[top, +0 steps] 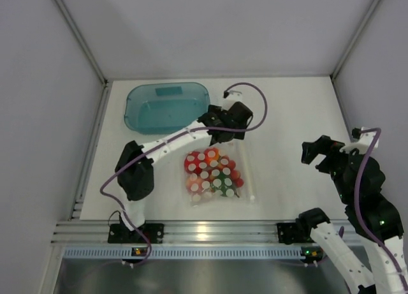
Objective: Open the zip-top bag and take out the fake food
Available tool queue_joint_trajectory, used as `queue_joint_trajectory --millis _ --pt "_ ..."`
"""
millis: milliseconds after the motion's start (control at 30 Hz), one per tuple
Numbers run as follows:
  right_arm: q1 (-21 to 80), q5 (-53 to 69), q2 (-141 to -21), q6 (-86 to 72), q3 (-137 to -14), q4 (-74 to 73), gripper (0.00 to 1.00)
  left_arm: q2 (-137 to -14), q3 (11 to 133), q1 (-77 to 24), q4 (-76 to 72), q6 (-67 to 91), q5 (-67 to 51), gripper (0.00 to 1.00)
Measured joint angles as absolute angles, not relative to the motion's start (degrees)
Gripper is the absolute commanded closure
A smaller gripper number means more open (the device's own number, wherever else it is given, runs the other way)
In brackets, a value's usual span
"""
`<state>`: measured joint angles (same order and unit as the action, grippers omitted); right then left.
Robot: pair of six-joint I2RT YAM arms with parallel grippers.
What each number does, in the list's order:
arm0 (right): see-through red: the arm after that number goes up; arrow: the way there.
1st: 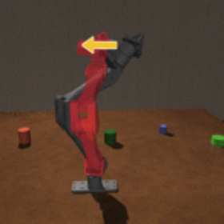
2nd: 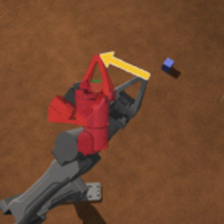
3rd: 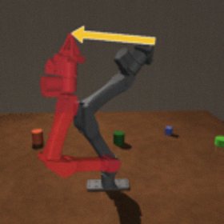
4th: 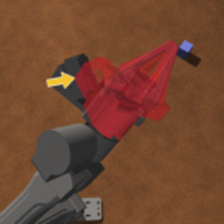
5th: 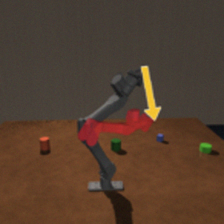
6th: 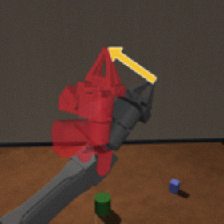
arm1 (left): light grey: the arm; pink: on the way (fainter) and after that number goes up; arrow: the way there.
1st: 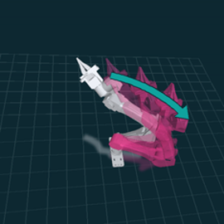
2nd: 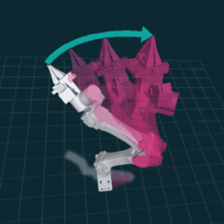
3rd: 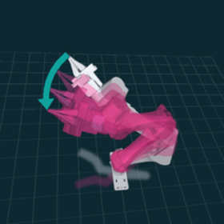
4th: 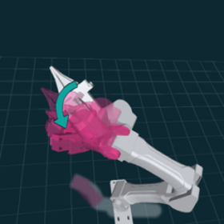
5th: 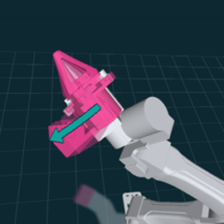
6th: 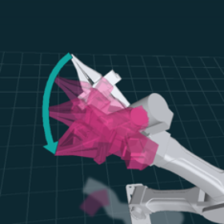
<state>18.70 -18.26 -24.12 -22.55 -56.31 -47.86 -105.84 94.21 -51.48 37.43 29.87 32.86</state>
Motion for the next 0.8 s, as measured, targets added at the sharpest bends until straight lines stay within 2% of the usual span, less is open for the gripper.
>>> queue_joint_trajectory --millis 333,667,767,800 --pt "18.7 -26.3 -21.6 -21.6 -58.9 -52.4 0.01 -125.8 114.5 -63.2 45.0 26.9 40.3 0.01" --pt "18.7 -30.6 -18.8 -20.1 -62.2 -54.5 0.01 -137.2 119.3 -66.1 54.5 26.4 42.7 0.01" --pt "18.7 -30.5 -18.5 -20.0 -62.2 -54.5 0.01 -139.7 120.2 -66.0 58.4 26.5 45.6 0.05" --pt "18.7 -30.5 -18.3 -20.0 -62.2 -54.5 0.01 -140.0 120.6 -66.0 59.2 26.6 46.2 0.12"
